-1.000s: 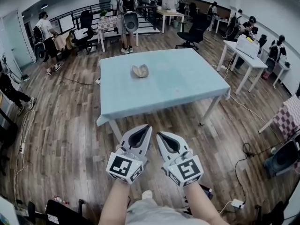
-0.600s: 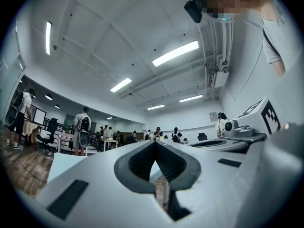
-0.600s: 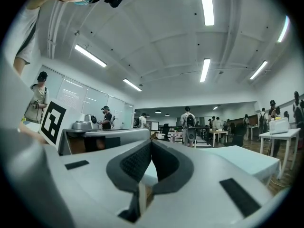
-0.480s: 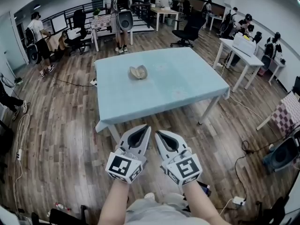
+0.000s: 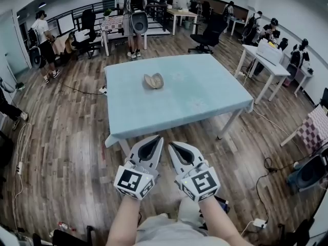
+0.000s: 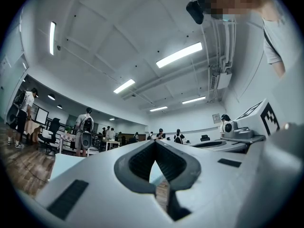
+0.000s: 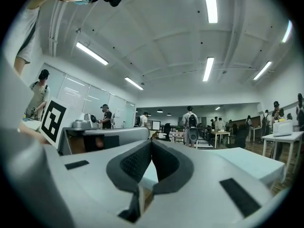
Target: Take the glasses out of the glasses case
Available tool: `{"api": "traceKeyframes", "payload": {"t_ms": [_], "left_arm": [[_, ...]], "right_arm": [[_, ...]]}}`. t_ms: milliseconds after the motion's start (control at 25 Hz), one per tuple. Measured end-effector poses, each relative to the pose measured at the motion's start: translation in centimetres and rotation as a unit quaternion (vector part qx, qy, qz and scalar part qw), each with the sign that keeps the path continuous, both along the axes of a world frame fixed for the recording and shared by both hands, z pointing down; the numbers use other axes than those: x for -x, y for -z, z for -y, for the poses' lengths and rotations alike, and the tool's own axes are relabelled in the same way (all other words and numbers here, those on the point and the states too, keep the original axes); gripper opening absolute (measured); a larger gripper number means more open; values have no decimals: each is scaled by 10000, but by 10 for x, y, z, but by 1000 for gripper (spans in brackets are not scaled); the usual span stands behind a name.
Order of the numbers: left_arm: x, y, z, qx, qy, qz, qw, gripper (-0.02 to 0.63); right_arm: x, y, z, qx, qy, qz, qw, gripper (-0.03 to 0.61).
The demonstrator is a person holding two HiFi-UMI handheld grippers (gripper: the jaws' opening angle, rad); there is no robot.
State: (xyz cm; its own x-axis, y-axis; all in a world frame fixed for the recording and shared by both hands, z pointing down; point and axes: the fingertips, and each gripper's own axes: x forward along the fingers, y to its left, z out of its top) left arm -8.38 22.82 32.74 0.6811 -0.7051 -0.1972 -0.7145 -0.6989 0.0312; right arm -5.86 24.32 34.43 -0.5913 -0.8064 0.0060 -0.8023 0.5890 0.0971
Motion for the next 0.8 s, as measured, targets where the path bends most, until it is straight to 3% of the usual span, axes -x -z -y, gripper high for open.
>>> {"api": "traceKeyframes", "payload": {"t_ms": [800], "left_arm": [[-24,-9,79,-34,139,104,9998,8]], "right_arm": [[-32,-10,80,-21,2,106,9999,6]]}}
